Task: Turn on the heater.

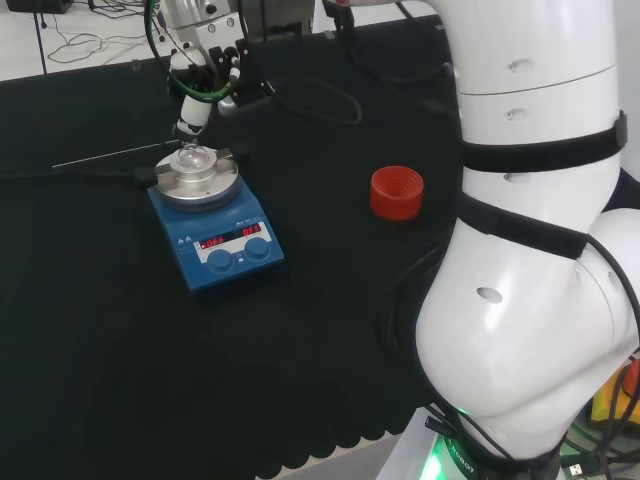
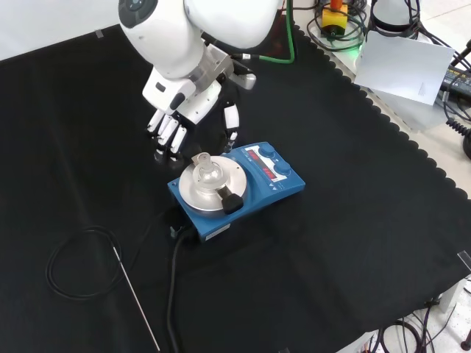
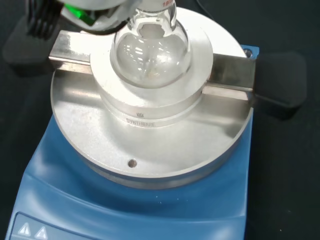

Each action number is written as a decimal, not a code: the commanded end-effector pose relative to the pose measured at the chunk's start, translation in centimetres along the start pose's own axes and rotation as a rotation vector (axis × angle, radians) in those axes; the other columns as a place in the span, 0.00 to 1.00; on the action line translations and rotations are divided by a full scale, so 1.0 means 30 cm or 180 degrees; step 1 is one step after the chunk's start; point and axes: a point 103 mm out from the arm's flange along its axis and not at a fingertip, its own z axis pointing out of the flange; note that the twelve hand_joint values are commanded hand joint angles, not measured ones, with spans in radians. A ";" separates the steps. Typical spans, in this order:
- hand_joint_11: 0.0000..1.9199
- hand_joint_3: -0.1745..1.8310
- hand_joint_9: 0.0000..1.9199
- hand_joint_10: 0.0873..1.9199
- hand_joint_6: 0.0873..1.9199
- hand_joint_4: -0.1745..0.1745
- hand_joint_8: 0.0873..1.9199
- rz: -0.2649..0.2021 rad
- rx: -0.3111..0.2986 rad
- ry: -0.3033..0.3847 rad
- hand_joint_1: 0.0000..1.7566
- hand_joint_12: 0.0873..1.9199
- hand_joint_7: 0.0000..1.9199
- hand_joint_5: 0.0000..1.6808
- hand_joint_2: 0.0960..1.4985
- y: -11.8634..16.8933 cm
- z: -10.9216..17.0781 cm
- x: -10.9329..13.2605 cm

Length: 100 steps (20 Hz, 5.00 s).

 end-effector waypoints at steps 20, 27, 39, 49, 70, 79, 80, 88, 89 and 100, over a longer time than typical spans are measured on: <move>0.19 0.39 0.44 0.30 0.14 0.39 0.36 0.0358 -0.0178 0.0068 0.51 0.69 0.35 0.29 0.39 -0.610 0.120 0.004; 0.49 0.41 0.60 0.29 0.18 0.30 0.42 0.0272 0.0056 0.0055 0.56 0.54 0.48 0.32 0.40 -0.664 0.208 0.066; 0.67 0.47 0.78 0.73 0.32 0.21 0.76 0.0060 0.0655 -0.0006 0.71 0.61 0.74 0.31 0.47 -0.657 0.349 0.161; 0.61 0.53 0.78 0.77 0.35 0.34 0.82 -0.0069 0.0940 -0.0015 0.78 0.69 0.74 0.17 0.46 -0.611 0.419 0.200; 0.61 0.55 0.78 0.77 0.17 0.43 0.82 -0.0153 0.1254 0.0031 0.78 0.70 0.75 0.15 0.45 -0.569 0.494 0.232; 0.61 0.55 0.78 0.77 0.15 0.43 0.82 -0.0165 0.1289 0.0009 0.78 0.70 0.75 0.16 0.45 -0.553 0.520 0.238; 0.61 0.55 0.78 0.77 0.14 0.43 0.82 -0.0162 0.1298 0.0011 0.78 0.70 0.75 0.16 0.45 -0.551 0.522 0.236; 0.60 0.55 0.78 0.77 0.14 0.43 0.82 -0.0139 0.1311 0.0025 0.78 0.70 0.75 0.17 0.45 -0.540 0.529 0.219; 0.60 0.55 0.78 0.77 0.14 0.43 0.82 -0.0138 0.1311 0.0031 0.78 0.70 0.75 0.17 0.45 -0.536 0.529 0.219; 0.60 0.56 0.79 0.77 0.13 0.43 0.82 -0.0152 0.1327 0.0052 0.78 0.70 0.75 0.17 0.45 -0.533 0.537 0.197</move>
